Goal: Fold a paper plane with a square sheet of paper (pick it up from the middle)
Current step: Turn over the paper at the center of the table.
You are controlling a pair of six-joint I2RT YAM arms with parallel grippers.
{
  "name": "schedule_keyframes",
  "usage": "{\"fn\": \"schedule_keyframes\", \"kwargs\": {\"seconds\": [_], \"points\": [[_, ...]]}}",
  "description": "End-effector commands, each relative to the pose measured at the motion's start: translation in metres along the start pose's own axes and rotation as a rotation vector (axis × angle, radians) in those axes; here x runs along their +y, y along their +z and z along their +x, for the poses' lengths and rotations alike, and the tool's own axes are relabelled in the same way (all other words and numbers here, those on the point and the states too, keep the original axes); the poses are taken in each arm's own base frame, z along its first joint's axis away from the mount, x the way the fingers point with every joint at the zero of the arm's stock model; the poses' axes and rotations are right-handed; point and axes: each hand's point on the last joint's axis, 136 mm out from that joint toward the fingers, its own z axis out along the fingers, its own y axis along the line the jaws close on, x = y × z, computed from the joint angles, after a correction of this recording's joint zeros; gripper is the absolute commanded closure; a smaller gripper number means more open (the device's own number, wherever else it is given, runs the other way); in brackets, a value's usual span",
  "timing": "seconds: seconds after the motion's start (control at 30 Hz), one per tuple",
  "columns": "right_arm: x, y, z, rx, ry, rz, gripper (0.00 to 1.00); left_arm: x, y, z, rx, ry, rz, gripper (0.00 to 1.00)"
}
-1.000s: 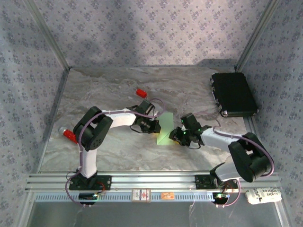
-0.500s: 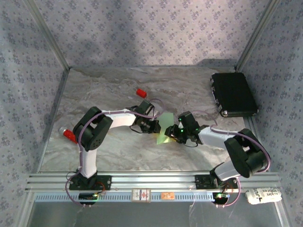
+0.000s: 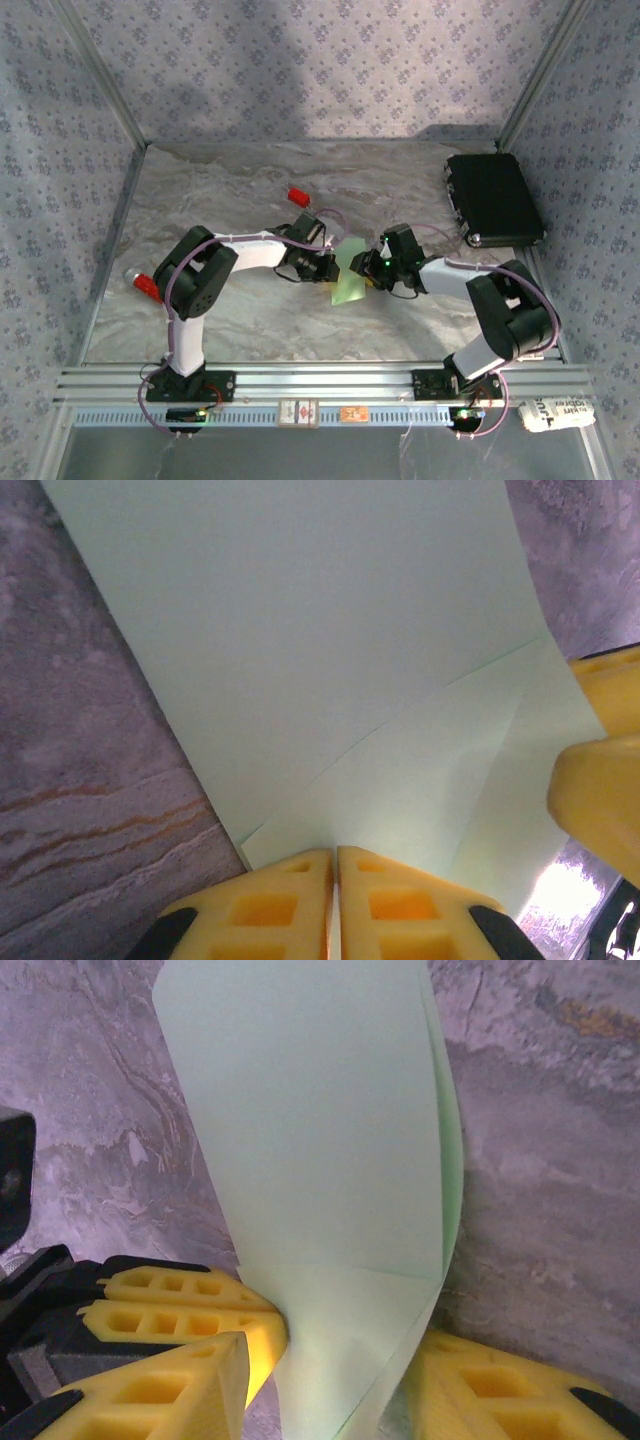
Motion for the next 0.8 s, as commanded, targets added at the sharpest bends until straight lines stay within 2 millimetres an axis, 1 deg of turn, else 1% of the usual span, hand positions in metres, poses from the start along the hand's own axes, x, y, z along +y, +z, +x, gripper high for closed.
{"fn": "schedule_keyframes", "kwargs": {"seconds": [0.0,0.17,0.4,0.5,0.77], "points": [[0.003,0.002,-0.007,-0.001,-0.002,-0.025,0.55,0.012,0.003,0.016,0.049,-0.033,-0.036,0.89],[0.0,0.004,-0.01,-0.002,0.009,-0.036,0.58,0.012,0.003,0.014,0.049,-0.033,-0.034,0.89],[-0.006,0.006,-0.014,-0.008,0.021,-0.044,0.65,0.007,0.002,0.012,0.049,-0.032,-0.022,0.89],[-0.011,0.007,-0.015,-0.007,0.032,-0.044,0.68,0.008,0.003,0.011,0.05,-0.034,-0.024,0.89],[-0.015,0.009,-0.016,-0.004,0.043,-0.063,0.77,0.006,0.002,0.011,0.048,-0.038,-0.022,0.89]]}}
